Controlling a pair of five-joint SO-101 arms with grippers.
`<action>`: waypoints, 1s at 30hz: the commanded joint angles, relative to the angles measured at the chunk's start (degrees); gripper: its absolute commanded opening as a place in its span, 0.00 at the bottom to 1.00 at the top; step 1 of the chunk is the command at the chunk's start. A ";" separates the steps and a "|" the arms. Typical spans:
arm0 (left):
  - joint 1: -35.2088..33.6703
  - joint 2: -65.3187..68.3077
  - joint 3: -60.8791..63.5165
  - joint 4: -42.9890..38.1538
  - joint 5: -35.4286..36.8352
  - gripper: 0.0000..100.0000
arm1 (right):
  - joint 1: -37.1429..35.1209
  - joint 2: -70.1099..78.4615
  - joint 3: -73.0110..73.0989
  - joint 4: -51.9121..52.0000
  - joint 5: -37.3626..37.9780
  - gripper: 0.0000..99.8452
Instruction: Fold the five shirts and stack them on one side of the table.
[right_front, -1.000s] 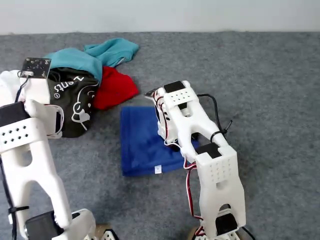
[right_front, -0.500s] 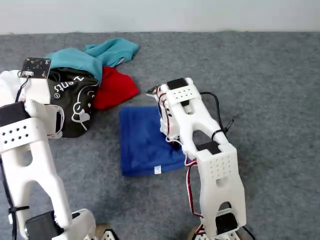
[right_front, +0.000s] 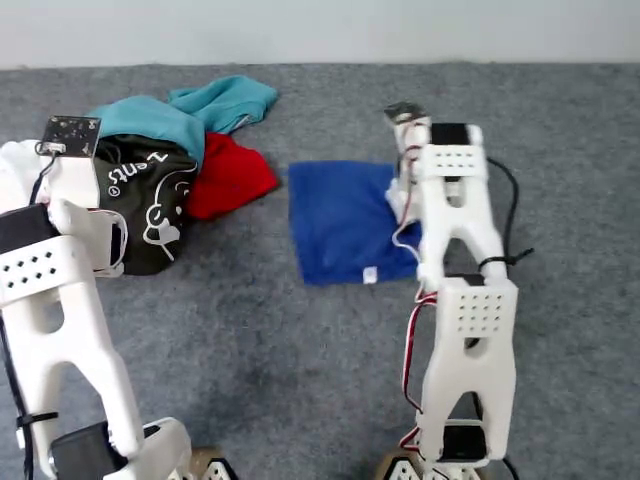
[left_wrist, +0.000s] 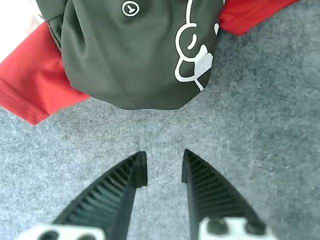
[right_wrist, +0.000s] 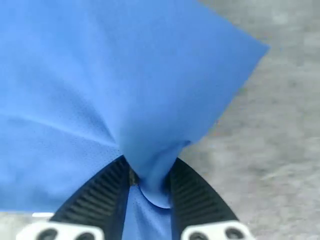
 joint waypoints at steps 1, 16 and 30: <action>0.09 -1.67 -0.13 0.26 0.35 0.13 | 4.44 1.63 -5.71 -2.15 0.18 0.01; 0.18 -1.67 -0.13 0.26 0.44 0.13 | 21.67 15.16 -28.31 -1.27 -14.42 0.01; 0.18 -1.76 -0.13 0.26 0.44 0.13 | 34.95 18.24 -29.89 7.96 -26.73 0.01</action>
